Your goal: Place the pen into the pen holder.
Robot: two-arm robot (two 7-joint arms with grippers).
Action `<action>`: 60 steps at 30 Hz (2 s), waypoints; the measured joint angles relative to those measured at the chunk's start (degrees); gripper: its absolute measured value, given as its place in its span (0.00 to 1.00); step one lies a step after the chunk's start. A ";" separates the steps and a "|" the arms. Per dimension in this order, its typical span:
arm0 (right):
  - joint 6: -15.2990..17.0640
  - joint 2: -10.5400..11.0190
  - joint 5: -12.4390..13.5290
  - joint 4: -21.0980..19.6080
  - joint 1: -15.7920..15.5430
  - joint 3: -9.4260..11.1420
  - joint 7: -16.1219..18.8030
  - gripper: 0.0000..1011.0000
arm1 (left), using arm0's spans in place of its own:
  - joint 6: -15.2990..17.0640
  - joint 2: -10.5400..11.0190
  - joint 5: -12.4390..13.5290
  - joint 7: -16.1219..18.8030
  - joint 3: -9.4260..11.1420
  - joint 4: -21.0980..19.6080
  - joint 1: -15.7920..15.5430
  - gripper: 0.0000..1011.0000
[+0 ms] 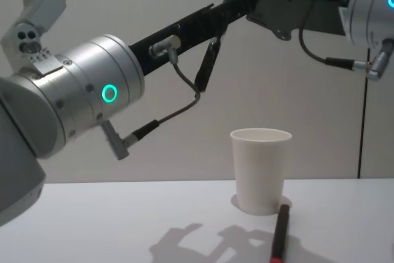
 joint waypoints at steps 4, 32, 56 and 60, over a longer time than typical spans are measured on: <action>-1.44 0.32 -0.44 -0.08 -0.02 0.38 -1.07 0.13 | -0.07 -0.02 -0.05 -0.22 0.26 -0.06 0.00 0.99; -19.15 2.46 -5.51 -3.09 1.29 4.50 -7.50 0.13 | -0.06 0.00 -0.01 -0.27 0.15 -0.04 0.01 0.99; -23.93 1.10 -27.08 3.57 4.00 3.13 -10.68 0.13 | -0.03 0.00 0.02 -0.18 0.15 -0.02 0.01 0.99; -24.02 0.26 -31.15 6.25 4.78 2.48 -10.75 0.13 | -0.03 0.00 0.02 -0.17 0.15 -0.02 0.01 0.99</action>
